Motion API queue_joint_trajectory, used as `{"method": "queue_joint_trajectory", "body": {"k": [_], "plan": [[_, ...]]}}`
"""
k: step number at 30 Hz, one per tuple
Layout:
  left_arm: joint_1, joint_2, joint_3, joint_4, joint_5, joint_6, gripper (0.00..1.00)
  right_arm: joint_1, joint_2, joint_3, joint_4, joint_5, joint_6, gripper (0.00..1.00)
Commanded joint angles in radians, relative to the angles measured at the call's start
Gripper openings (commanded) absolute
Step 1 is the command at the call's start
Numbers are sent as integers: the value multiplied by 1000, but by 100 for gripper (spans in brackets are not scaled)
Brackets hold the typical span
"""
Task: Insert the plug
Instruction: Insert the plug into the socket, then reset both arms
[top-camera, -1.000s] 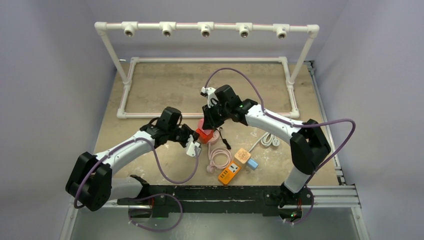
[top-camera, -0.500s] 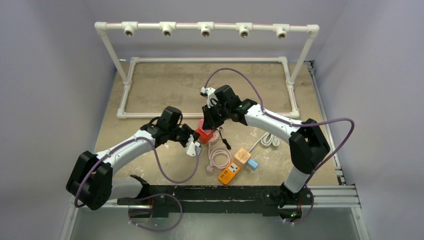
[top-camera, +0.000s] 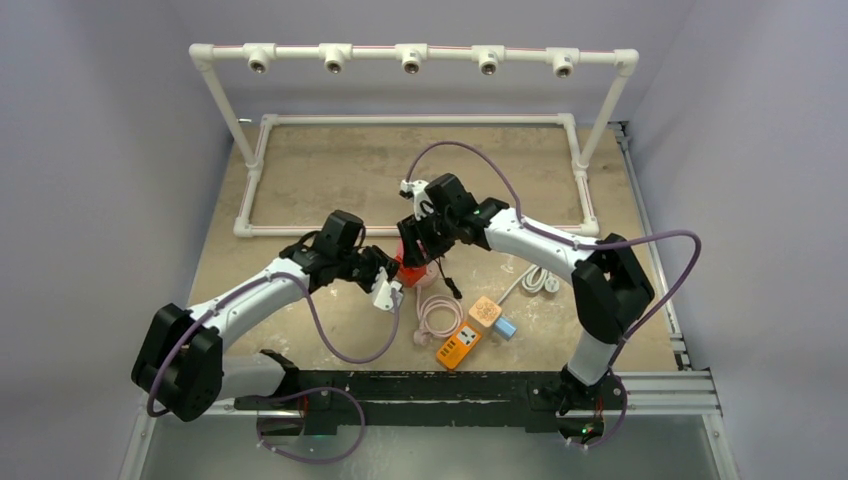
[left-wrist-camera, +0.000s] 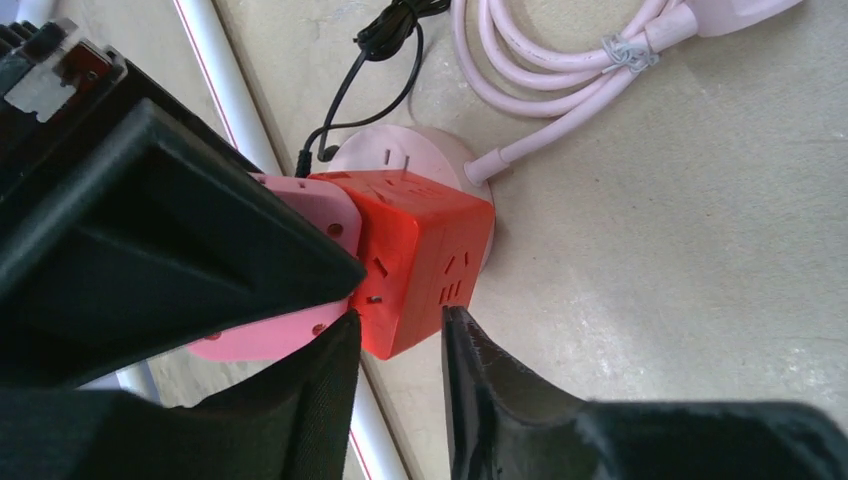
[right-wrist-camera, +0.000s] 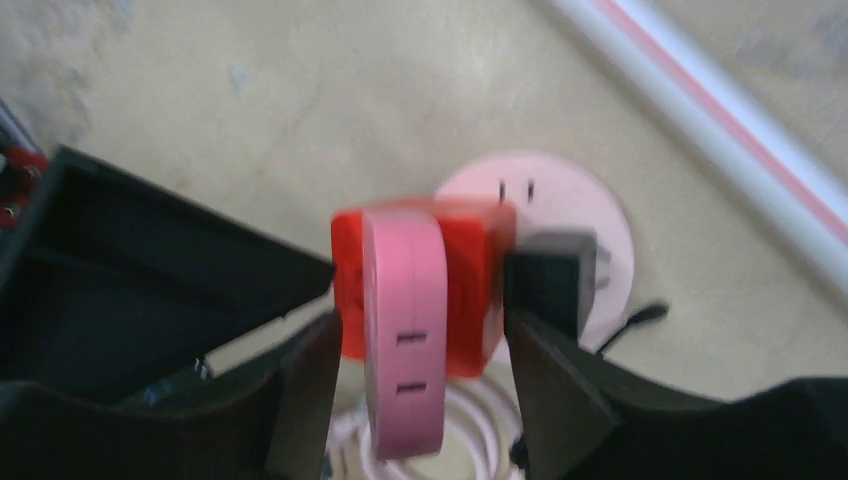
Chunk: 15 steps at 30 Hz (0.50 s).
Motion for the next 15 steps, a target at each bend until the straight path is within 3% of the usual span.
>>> {"method": "queue_joint_trajectory", "body": {"k": [1, 2, 3, 6, 8, 10, 13, 15], "plan": [[-5, -58, 63, -55, -25, -63, 39, 0, -13, 62, -70, 74, -13, 77], [-5, -74, 65, -68, -31, -71, 41, 0, -27, 71, -69, 78, -10, 95], [-5, -91, 63, -79, -37, -79, 45, -1, -46, 77, -67, 84, -6, 98], [-4, -150, 64, -108, -64, -125, 60, -3, -88, 90, -65, 119, 6, 99], [-1, -187, 67, -115, -91, -180, 80, -13, -113, 103, -76, 124, 2, 99], [11, -210, 79, -134, -114, -231, 94, -36, -139, 105, -81, 116, -5, 99], [78, -207, 125, -140, -119, -375, 99, -105, -205, 51, -33, 109, -17, 99], [178, -164, 168, -125, -108, -496, 99, -214, -259, -42, 44, 88, -21, 99]]}}
